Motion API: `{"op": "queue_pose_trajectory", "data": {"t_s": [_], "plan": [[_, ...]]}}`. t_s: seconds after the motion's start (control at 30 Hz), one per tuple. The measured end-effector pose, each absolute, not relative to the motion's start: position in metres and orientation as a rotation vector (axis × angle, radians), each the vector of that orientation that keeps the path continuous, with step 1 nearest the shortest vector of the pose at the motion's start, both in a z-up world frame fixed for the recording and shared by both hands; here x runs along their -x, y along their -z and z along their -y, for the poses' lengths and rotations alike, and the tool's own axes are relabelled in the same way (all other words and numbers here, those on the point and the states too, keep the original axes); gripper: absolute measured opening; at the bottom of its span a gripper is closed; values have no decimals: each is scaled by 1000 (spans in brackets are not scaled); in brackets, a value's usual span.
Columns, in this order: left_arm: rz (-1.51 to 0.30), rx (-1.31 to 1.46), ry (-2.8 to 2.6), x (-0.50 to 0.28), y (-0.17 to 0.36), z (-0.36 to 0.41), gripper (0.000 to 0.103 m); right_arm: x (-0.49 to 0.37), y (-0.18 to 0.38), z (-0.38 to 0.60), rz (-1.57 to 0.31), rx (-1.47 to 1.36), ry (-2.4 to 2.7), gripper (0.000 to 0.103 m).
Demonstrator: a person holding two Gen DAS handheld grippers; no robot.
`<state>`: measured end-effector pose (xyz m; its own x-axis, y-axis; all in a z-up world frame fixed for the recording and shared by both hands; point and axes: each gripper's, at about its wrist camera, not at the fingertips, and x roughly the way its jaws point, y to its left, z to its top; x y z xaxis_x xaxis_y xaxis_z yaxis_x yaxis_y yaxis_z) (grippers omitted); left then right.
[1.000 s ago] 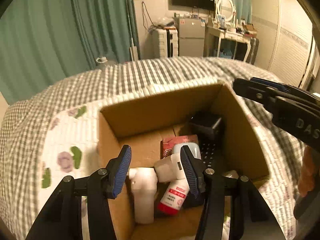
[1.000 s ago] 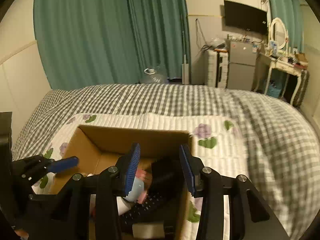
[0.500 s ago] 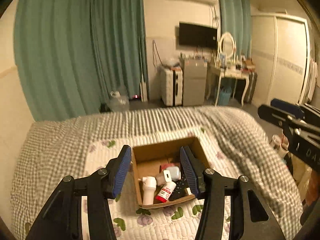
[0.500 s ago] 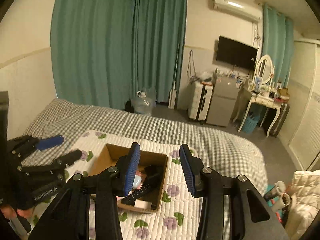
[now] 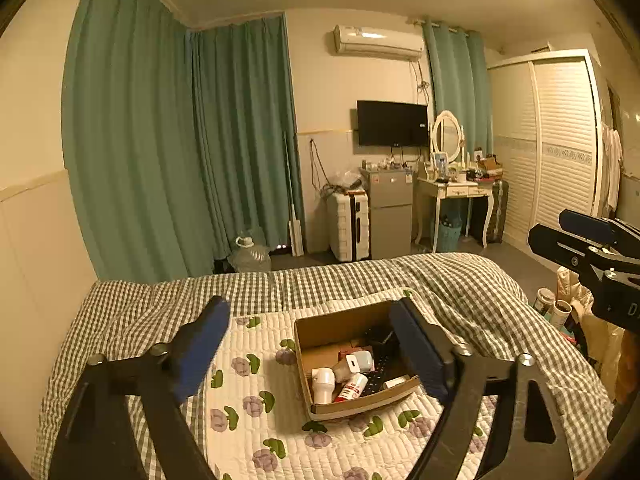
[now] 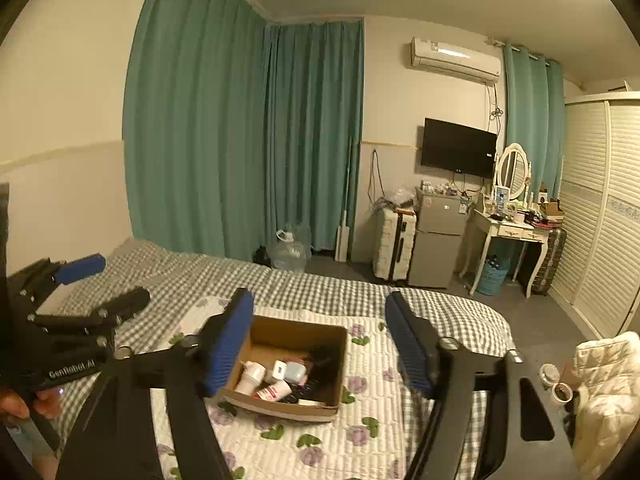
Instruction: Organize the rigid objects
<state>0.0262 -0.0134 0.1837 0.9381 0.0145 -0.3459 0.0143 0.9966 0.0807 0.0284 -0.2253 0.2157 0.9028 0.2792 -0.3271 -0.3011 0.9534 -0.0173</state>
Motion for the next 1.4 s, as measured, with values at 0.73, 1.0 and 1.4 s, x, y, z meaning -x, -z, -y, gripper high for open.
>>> {"op": "queue_pose_trajectory", "data": {"t_s": [0.73,1.0,1.4], "plan": [[-406,-58,-35,-40,-29,8,103,-70,-38,216,-408,32,-214,103],[-434,-45,-45,-44,-19,-1,103,-72,-30,209,-422,54,-216,103],[-433,-40,-35,-42,-21,2,103,-72,-27,204,-428,73,-237,103]]}}
